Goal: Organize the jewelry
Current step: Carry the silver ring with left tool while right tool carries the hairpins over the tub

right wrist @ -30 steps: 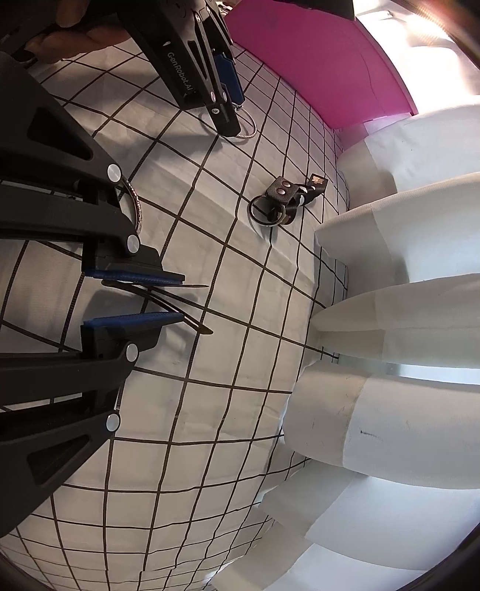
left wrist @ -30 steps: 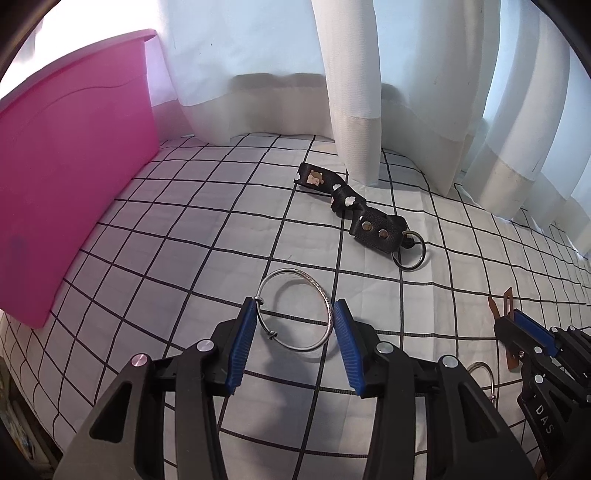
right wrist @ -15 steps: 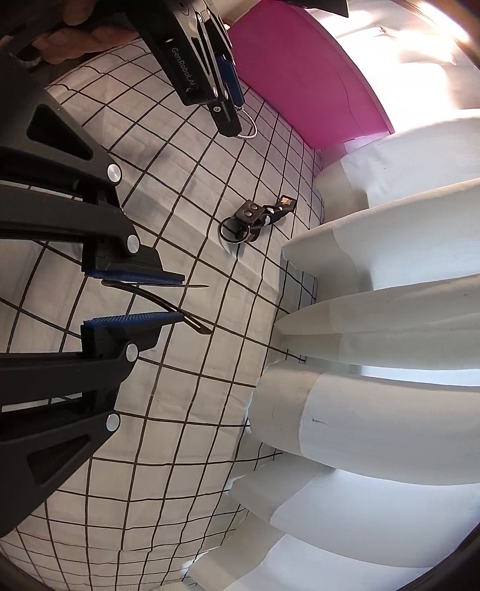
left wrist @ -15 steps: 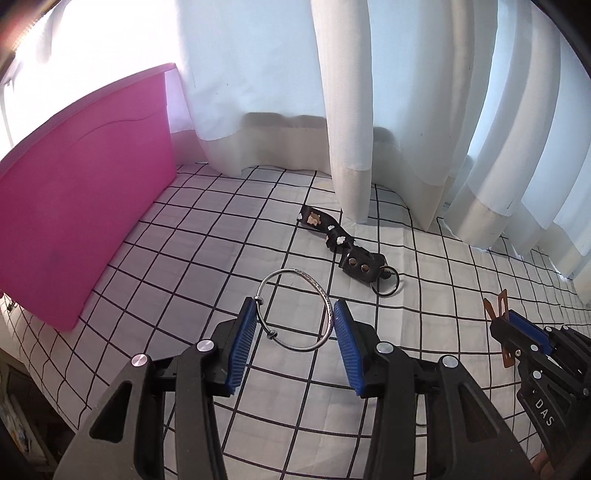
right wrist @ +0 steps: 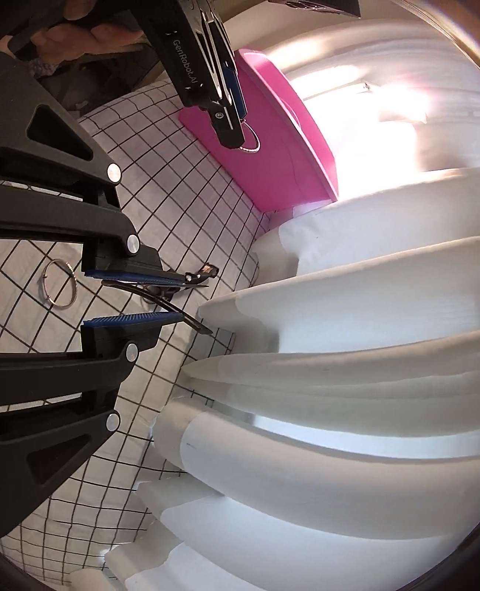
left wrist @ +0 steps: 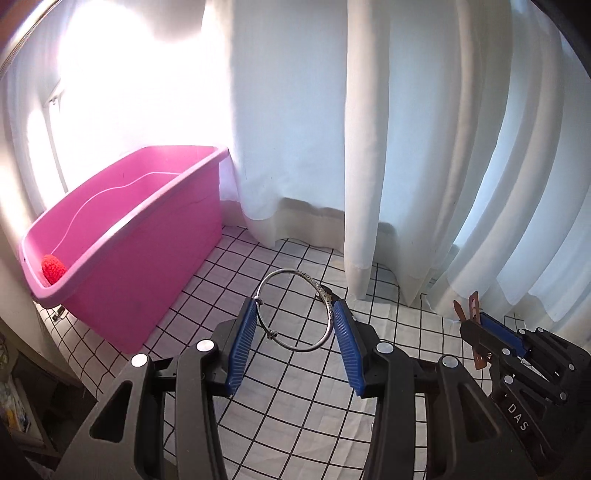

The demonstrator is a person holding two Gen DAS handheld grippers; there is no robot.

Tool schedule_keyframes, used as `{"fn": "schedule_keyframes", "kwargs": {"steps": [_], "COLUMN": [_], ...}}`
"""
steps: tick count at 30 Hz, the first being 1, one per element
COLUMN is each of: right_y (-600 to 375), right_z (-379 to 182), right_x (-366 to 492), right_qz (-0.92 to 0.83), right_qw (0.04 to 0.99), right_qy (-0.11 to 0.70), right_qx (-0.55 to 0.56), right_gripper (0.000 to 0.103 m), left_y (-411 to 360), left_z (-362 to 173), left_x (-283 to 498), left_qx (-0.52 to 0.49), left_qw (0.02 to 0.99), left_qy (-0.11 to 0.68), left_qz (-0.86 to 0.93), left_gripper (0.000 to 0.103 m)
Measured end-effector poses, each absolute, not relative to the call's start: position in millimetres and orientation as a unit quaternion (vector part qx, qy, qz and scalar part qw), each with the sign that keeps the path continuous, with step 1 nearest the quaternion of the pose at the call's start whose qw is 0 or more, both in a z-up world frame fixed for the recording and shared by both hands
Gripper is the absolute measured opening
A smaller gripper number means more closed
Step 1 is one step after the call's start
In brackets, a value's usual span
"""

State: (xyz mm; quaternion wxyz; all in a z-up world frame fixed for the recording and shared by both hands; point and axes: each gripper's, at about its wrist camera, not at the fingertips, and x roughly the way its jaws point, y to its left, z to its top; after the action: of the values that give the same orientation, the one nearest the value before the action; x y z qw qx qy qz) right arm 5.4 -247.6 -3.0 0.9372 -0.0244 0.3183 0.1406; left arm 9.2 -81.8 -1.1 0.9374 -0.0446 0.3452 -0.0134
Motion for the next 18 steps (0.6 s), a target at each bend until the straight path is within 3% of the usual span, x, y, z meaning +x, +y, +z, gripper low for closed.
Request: {"fn": "schedule_keyframes", "kwargs": {"steps": [9, 18], "right_y": [-160.2, -33.6], "right_z": [64.5, 93.8], "right_x": [37.8, 100.7], "right_qz": [0.212, 0.282], "right_qw": [0.941, 0.923], "right_qy": [0.262, 0.26], "right_qx": [-0.038, -0.037], "right_gripper": [0.015, 0.015], "left_y": [-7.0, 118.3], "left_z": [62.1, 71.8], "left_x": [17.9, 60.4], "left_qx": [-0.052, -0.048], "left_qw": [0.957, 0.953], "left_qy": [0.285, 0.292], "left_qz": [0.024, 0.071], "left_gripper": [0.042, 0.042]}}
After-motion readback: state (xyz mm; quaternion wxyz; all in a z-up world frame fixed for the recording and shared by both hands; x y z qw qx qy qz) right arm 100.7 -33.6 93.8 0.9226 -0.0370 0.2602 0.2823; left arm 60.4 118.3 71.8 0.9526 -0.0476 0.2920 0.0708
